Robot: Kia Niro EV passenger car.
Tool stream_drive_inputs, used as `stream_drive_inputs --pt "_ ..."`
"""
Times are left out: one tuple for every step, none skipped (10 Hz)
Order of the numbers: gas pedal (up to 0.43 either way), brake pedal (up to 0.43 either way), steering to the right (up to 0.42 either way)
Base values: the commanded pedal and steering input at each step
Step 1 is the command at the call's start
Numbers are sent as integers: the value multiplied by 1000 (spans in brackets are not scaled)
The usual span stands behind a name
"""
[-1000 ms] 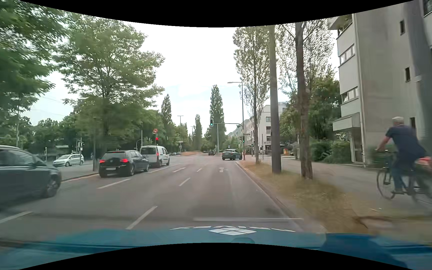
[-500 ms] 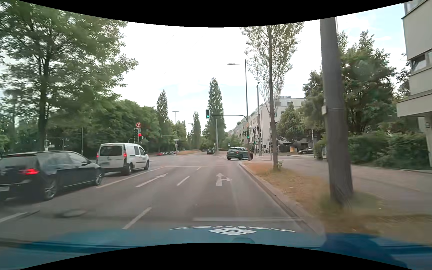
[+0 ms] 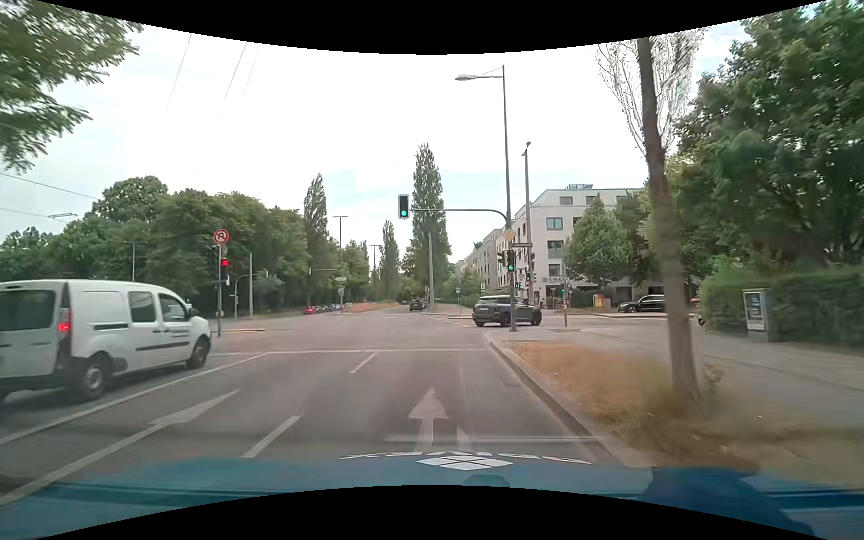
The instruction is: Follow the waypoints while adhering to traffic rules and regulations
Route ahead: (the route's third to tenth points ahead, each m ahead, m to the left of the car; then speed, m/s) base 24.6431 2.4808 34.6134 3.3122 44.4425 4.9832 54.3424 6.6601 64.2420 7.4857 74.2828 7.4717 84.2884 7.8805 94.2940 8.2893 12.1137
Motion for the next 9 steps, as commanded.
stream_drive_inputs --pt "150 0 -3" --pt "150 0 -3" --pt "150 0 -3" --pt "150 0 -3" --pt "150 0 -5" --pt "150 0 -10" --pt "150 0 -12" --pt "150 0 -16" --pt "150 0 -22"
